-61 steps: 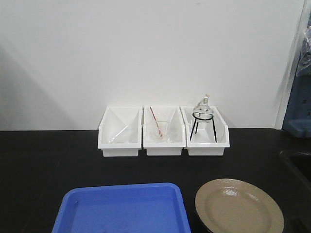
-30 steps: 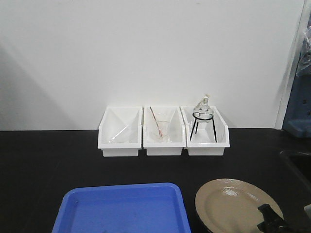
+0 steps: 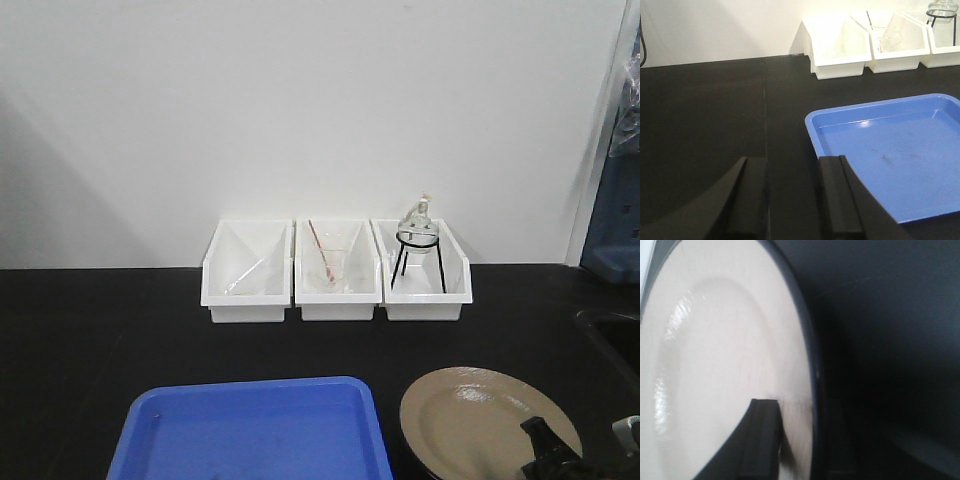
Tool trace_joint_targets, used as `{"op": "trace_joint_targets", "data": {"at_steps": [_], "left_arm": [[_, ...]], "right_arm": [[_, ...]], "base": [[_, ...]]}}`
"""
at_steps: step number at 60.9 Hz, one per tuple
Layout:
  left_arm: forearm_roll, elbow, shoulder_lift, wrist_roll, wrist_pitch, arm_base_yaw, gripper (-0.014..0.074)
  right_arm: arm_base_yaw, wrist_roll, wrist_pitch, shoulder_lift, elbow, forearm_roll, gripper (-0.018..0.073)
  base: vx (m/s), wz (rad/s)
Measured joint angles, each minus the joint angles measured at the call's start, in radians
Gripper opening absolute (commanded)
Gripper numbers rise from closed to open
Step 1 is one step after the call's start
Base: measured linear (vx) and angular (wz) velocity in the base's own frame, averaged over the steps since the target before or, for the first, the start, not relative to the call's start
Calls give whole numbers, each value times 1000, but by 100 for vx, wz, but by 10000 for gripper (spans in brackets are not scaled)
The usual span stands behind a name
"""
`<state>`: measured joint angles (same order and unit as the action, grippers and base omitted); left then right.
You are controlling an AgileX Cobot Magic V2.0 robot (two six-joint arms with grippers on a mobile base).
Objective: Place disk in tray to left cabinet
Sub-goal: 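Reach the right gripper to the beige plate's rim and grasp it, then lift the plate with the right gripper and carry it over the blue tray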
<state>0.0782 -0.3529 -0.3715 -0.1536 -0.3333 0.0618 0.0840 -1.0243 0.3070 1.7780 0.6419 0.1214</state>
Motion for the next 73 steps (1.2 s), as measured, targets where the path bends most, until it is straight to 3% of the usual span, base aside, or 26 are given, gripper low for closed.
{"op": "trace_joint_targets", "data": {"at_steps": [8,16,31,43,62,73], "left_arm": [[0,0,0,0,0,0,376],[0,0,0,0,0,0,376],[0,0,0,0,0,0,376],[0,0,0,0,0,0,376],[0,0,0,0,0,0,376],[0,0,0,0,0,0,376]], "right_arm": [[0,-3,37,-20,5,-20,52],[0,-3,38,-56,5,-102,1],[0,4,-15,-140,2,-236,-1],[0,8,-24,-211,-6,-248,-1],[2,-9,137,-261,-6,-260,-1],[67,-67,144,-237,51,-303,-1]], "base": [[0,0],[0,0],[0,0],[0,0],[0,0],[0,0]]}}
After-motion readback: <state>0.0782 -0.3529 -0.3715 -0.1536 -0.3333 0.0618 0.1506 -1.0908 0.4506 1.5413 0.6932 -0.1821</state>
